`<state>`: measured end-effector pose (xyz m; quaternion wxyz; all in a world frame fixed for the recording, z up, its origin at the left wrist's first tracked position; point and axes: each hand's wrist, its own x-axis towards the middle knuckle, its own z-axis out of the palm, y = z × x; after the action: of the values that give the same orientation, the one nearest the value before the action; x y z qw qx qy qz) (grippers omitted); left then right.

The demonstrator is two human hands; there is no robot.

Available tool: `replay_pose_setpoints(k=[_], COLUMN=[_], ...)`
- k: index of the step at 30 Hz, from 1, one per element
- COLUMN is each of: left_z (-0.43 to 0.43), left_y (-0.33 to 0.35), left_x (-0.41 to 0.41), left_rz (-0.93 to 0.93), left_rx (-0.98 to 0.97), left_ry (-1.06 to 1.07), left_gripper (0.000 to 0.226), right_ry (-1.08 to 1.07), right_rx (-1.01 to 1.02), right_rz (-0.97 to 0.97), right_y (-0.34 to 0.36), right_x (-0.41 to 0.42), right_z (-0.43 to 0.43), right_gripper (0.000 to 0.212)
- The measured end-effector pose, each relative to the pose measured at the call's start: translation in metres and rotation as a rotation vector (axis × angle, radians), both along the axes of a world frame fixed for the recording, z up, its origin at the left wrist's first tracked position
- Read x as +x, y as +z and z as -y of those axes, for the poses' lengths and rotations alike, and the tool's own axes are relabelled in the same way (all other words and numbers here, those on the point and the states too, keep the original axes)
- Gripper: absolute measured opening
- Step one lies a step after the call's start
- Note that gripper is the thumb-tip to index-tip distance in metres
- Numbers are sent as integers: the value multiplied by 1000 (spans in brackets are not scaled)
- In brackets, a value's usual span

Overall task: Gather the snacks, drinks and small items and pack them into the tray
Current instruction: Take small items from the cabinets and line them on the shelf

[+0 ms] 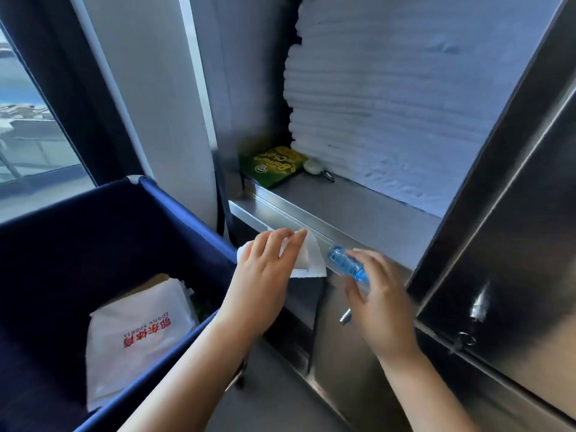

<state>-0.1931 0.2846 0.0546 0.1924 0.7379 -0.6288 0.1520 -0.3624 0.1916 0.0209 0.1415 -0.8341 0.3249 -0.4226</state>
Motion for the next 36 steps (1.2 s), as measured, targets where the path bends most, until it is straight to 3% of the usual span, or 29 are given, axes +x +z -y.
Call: replay_pose_setpoints(k=[7,18,29,36], left_z=[94,242,275,276], left_y=[-6,5,-19,-28], left_x=[67,116,110,107], left_rz=[-34,-88,-246,-328], left_rx=[-50,-129,-115,-104], left_ry=[-87,-442,-571,-560], left_gripper=[79,68,65,65], right_ry=[-126,-542,-740,-726], right_rx=[-17,-35,202,246], right_rz=[-38,-62,-146,-147], right_y=[-7,-2,-2,-3], right_x=[55,90,79,75], right_z=[78,168,191,202], right_gripper=[41,33,33,35])
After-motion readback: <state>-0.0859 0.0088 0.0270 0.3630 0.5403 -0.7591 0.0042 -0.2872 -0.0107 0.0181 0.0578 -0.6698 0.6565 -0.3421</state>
